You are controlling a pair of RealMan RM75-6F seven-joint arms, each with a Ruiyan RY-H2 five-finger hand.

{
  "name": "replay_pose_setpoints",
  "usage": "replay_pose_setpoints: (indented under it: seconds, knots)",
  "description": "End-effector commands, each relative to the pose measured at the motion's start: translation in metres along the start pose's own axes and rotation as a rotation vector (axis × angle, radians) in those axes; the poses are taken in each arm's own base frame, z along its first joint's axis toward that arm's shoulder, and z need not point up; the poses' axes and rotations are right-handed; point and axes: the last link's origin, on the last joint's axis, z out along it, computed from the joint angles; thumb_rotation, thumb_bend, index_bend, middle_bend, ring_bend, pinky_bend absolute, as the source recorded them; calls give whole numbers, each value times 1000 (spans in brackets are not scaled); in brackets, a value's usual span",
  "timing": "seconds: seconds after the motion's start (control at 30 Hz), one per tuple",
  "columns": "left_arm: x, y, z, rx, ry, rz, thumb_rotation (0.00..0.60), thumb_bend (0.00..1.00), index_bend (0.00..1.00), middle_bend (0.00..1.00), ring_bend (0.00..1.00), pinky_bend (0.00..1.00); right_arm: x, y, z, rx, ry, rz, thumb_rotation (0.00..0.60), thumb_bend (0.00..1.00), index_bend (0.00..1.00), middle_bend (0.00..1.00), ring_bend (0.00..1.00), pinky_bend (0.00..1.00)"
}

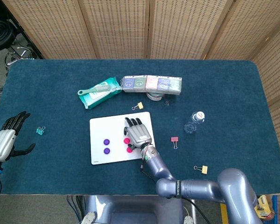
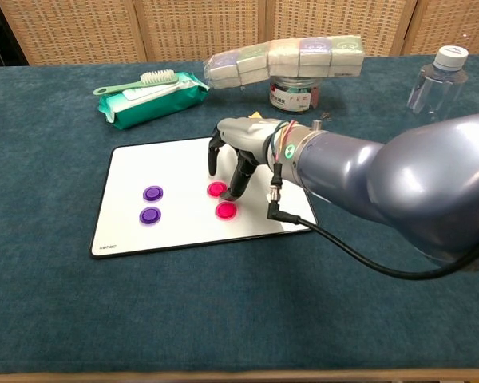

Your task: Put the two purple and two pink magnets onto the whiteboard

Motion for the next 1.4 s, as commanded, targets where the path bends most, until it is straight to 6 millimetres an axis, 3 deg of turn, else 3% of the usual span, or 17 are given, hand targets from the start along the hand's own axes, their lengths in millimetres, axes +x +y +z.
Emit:
replay_pose_setpoints:
  seconds: [0.03,0.23,0.3,0.4,0.5,0.63,0.7,0.8,0.87,1.0,1.17,1.4]
  knots:
    - [0,0,0,0,-2,1,600,269,0,0,0,0,5,-3,-3,17,13,18,600,379,364,0,0,0]
    - [-1,0,0,0,-2,4,600,268,0,0,0,0,22,-2,-13,44,67,16,600,360,357,0,0,0]
    - [-1,0,0,0,-2,5,600,268,0,0,0,0,27,1,-16,47,85,6,600,270,341,0,0,0]
    - [-1,0,0,0,-1,5,600,268,0,0,0,0,35,8,-24,50,117,-19,600,53,272,0,0,0]
    - [-1,0,-1,0,2,5,600,268,0,0,0,0,48,24,-39,51,172,-45,600,0,183,0,0,0]
    - [-4,1,-3,-8,4,11,600,268,0,0,0,0,65,58,-72,49,268,-80,600,0,107,0,0,0]
    - [-6,2,-6,-11,4,17,600,268,0,0,0,0,74,86,-97,39,336,-92,600,0,92,0,0,0]
    - [-7,1,-10,-11,9,21,600,269,0,0,0,0,76,114,-122,46,387,-91,600,0,85,0,0,0]
    - [-8,1,-11,-9,11,22,600,268,0,0,0,0,76,124,-130,46,402,-95,600,0,76,0,0,0]
    - [-9,1,-16,-6,15,25,600,268,0,0,0,0,75,163,-163,2,455,-127,600,0,54,0,0,0]
    - [-14,-1,-26,11,22,12,600,268,0,0,0,0,67,218,-228,-115,500,-151,600,0,27,0,0,0]
    - [-17,-4,-36,21,26,13,600,268,0,0,0,0,52,251,-277,-213,518,-120,600,0,18,0,0,0]
